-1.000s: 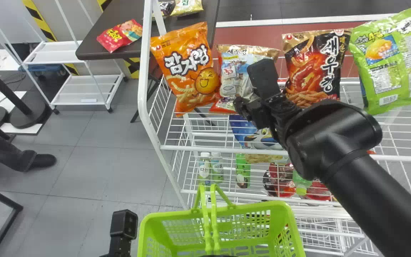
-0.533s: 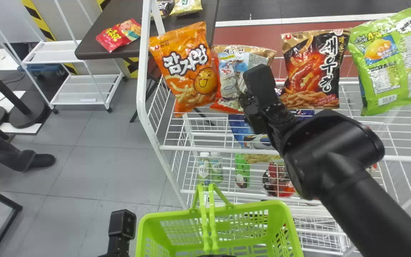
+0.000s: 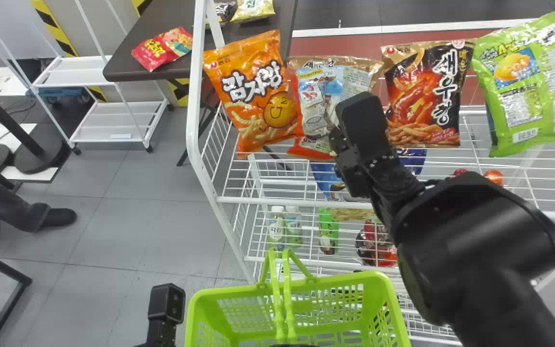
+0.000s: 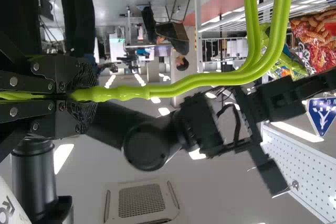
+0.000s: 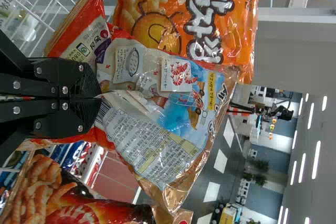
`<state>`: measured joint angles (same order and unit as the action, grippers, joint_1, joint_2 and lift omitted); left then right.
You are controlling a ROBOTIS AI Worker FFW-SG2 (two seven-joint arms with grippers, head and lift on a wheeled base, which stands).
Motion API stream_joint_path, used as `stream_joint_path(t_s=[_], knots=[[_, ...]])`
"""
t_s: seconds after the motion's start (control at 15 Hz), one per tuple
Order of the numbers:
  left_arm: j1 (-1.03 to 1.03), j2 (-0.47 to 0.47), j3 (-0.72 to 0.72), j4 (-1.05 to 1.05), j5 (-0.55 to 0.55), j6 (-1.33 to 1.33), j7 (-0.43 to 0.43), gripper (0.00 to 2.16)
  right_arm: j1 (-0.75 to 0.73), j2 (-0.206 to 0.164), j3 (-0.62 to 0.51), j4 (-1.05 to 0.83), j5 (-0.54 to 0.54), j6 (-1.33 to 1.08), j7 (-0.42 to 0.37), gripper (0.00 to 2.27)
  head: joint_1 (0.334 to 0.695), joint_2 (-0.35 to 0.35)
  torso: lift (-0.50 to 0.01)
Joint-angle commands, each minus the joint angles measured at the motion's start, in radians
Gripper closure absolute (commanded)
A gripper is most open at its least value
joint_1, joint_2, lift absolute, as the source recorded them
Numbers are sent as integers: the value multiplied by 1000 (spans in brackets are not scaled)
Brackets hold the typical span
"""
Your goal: Hold basket handle with left hand then pick Saewookkang with right hand and place into basket
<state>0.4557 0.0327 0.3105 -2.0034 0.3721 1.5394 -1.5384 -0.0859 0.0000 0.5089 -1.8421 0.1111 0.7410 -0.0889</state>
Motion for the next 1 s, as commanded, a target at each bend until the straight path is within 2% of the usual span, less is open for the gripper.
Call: stream_joint_path(t_s=[0.0, 0.27, 0.47, 0.53, 0.73, 0.93], knots=[[0, 0, -1, 2, 1, 32, 1, 2152, 55, 1, 0, -134, 30, 120, 0, 2236, 695, 172, -19], [0, 0, -5, 2, -1, 32, 3, 2152, 121, -8, -1, -325, 59, 341, -2, 2236, 695, 153, -19], [-3, 0, -5, 3, -1, 32, 4, 2152, 176, -52, -17, -480, 64, 559, -2, 2240, 695, 126, -19], [-3, 0, -7, 3, -1, 32, 4, 2152, 198, -67, -32, -522, 50, 620, 2, 2240, 695, 94, -19], [-8, -2, -11, 9, -2, 32, 6, 2152, 267, -107, -27, -634, 41, 731, 12, 2240, 695, 37, -19], [-8, -2, -13, 11, -2, 32, 6, 2152, 331, -133, -1, -749, 9, 831, 12, 2240, 695, 16, -19]])
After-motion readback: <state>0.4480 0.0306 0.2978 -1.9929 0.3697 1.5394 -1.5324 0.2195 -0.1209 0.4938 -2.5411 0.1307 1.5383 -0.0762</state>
